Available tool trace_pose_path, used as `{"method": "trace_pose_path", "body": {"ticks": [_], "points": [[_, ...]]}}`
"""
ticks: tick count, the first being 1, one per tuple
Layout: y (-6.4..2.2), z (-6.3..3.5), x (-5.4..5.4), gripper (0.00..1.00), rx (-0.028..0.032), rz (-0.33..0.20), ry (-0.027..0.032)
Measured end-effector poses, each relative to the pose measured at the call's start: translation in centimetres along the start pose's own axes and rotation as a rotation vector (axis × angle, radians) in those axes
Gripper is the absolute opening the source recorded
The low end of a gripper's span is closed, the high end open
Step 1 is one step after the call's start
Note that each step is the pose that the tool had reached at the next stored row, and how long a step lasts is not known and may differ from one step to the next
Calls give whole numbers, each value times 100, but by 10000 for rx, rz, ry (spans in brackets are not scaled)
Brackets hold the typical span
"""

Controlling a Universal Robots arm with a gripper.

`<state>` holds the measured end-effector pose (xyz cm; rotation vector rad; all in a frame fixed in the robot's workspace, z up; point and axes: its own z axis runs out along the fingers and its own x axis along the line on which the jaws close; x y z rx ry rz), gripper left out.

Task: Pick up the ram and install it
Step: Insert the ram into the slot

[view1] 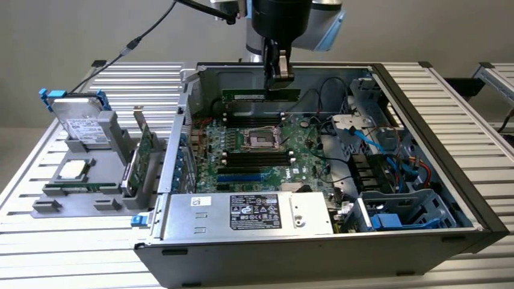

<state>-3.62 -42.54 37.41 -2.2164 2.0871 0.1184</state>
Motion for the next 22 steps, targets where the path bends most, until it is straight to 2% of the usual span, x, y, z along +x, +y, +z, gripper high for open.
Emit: {"method": "trace_pose_path", "body": {"ticks": [7, 8, 9, 11, 14, 17, 19, 22], "points": [[11, 116, 11, 13, 6, -6, -1], [11, 129, 12, 13, -4, -28, 7], [11, 136, 13, 13, -38, -89, 32], [12, 148, 14, 13, -103, -161, 104], [3, 173, 18, 13, -159, -268, 211], [-34, 199, 23, 13, -186, -328, 340], [-89, 215, 28, 13, -196, -329, 428], [-148, 229, 28, 13, -257, -325, 629]]}}
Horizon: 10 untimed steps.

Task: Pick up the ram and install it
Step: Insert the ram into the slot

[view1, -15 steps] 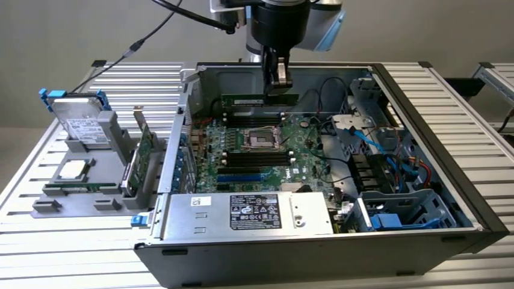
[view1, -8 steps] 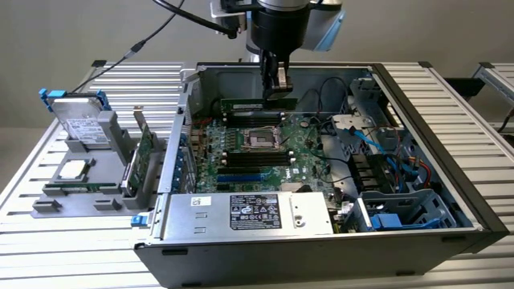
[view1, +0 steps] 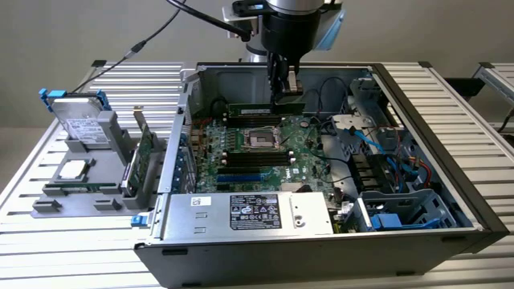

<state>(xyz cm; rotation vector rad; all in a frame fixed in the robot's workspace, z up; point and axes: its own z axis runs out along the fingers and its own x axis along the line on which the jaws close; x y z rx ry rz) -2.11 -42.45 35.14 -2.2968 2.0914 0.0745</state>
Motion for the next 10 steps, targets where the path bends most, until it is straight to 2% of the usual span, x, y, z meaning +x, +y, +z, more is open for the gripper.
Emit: {"method": "trace_pose_path", "body": {"ticks": [2, 3, 8, 10], "points": [[-28, 9, -6, 13, -72, 6, 135], [-39, 19, -14, 13, -90, 7, 169], [-51, 111, -97, 13, -101, 9, 199], [-53, 135, -116, 13, -115, 13, 252]]}}
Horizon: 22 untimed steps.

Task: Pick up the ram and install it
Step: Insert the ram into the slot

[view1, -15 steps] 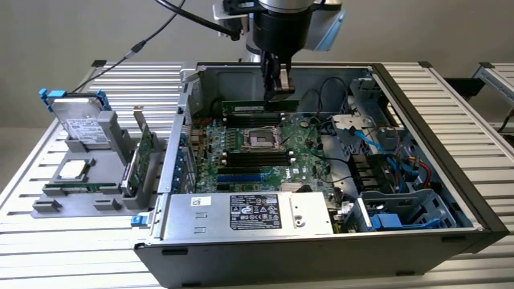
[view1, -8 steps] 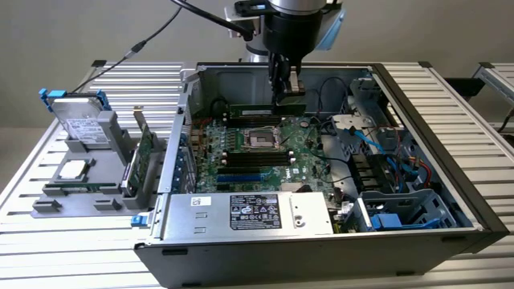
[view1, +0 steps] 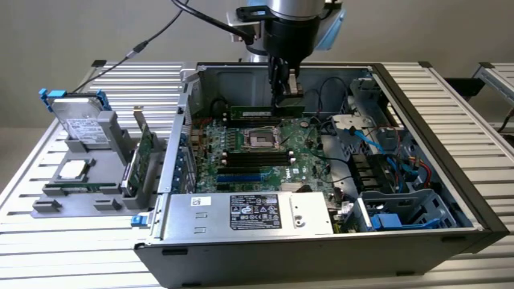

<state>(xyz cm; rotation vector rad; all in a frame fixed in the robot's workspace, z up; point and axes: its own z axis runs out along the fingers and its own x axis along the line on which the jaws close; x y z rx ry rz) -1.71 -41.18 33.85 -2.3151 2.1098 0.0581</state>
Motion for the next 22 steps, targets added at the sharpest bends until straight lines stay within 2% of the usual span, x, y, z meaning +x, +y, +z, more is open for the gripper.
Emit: {"method": "trace_pose_path", "body": {"ticks": [4, 9, 14, 16, 22], "points": [[-3, 42, -23, 13, -29, 20, 137], [-7, 101, -50, 13, -61, 50, 270], [-8, 152, -61, 13, -91, 104, 452], [-2, 186, -70, 13, -95, 120, 476], [48, 296, -89, 13, -93, 264, 482]]}}
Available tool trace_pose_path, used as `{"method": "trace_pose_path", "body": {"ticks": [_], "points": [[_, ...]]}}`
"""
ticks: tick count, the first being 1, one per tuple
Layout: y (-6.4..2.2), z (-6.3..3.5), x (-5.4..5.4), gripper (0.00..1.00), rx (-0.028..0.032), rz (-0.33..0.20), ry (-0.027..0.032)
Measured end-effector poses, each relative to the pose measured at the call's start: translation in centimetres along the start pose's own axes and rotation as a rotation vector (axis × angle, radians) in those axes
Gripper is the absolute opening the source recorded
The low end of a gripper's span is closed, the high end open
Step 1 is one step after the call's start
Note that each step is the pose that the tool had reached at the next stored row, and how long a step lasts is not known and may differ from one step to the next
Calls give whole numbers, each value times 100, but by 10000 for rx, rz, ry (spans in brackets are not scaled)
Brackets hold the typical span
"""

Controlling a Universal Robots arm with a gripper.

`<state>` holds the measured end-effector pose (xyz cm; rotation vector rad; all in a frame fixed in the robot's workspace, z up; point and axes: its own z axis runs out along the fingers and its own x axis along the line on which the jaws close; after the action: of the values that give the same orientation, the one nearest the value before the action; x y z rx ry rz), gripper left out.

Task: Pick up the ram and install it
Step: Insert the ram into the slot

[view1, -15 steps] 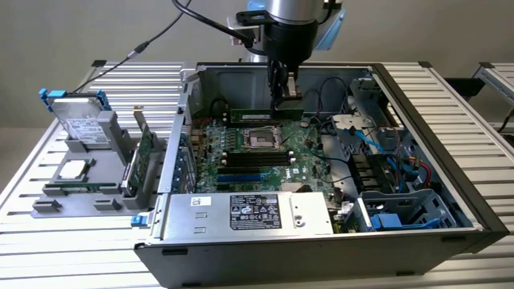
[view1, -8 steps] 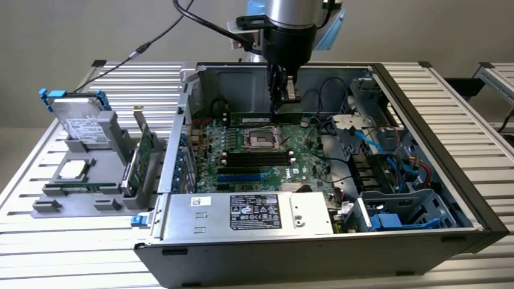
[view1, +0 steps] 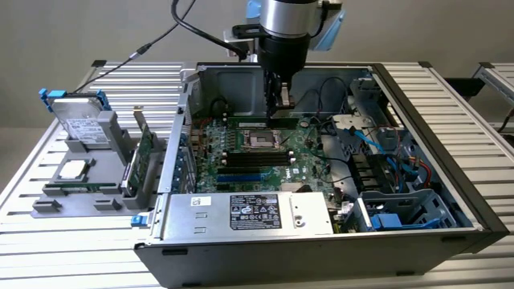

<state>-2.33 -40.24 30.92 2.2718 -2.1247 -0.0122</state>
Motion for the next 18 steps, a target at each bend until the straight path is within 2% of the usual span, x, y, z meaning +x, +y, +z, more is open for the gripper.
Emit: {"method": "trace_pose_path", "body": {"ticks": [9, 11, 13, 15, 18], "points": [[13, 161, -5, 13, 6, 417, -12], [15, 184, -5, 13, 63, 423, -11], [19, 199, -6, 13, 183, 422, -5], [39, 224, -8, 13, 262, 423, -3], [69, 276, -11, 13, 288, 423, 0]]}}
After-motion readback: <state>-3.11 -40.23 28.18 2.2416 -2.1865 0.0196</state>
